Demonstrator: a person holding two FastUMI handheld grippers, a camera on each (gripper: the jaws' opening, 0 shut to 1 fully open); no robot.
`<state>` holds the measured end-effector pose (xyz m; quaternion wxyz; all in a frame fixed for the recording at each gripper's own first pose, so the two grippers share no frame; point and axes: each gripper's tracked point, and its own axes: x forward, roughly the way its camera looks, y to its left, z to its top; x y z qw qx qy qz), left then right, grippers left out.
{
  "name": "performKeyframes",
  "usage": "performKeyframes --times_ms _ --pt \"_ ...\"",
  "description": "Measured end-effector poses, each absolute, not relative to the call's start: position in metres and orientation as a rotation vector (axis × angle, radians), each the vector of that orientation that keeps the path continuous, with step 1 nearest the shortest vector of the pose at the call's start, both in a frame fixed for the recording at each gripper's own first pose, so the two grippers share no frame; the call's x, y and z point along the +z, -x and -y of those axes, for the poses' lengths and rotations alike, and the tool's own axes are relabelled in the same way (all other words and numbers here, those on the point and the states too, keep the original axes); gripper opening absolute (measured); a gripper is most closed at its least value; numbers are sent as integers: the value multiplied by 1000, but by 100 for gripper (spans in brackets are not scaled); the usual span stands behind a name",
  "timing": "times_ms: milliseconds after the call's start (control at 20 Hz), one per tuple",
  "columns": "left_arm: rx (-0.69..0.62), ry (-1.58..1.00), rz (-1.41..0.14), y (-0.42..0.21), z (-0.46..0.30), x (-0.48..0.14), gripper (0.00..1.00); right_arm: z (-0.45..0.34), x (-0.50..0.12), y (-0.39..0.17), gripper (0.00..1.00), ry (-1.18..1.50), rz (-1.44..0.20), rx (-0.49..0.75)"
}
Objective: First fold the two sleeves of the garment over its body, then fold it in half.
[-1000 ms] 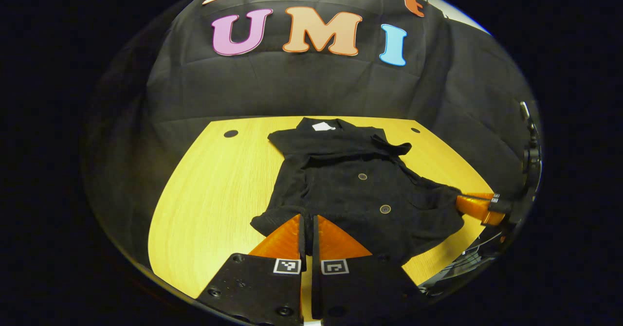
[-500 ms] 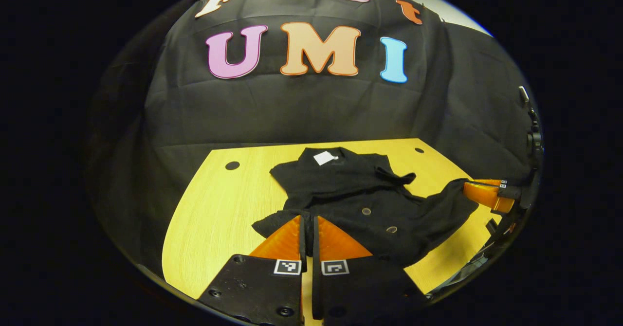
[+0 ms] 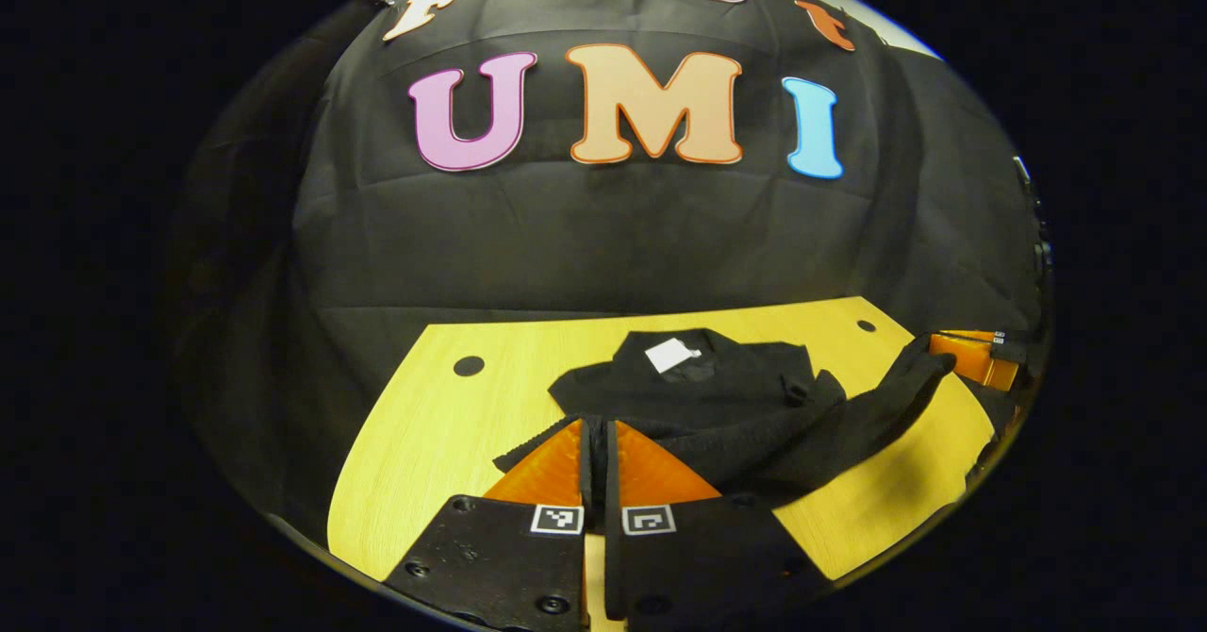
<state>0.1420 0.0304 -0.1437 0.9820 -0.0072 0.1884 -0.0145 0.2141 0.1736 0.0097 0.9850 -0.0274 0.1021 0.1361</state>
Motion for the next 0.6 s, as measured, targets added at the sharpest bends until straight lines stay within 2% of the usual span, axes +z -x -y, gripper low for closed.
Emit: performKeyframes --times_ms 250,300,350,600 --pt "29 29 -395 -201 -36 -154 1 -183 21 -280 2 48 -208 306" --pt "38 31 -398 -212 -36 -155 1 -185 23 -291 5 46 -210 310" --pt "47 32 -400 -222 -37 -157 1 -187 25 -303 2 40 -210 317" --pt "83 29 -390 -274 -36 -165 1 -197 31 -361 2 3 -215 326"
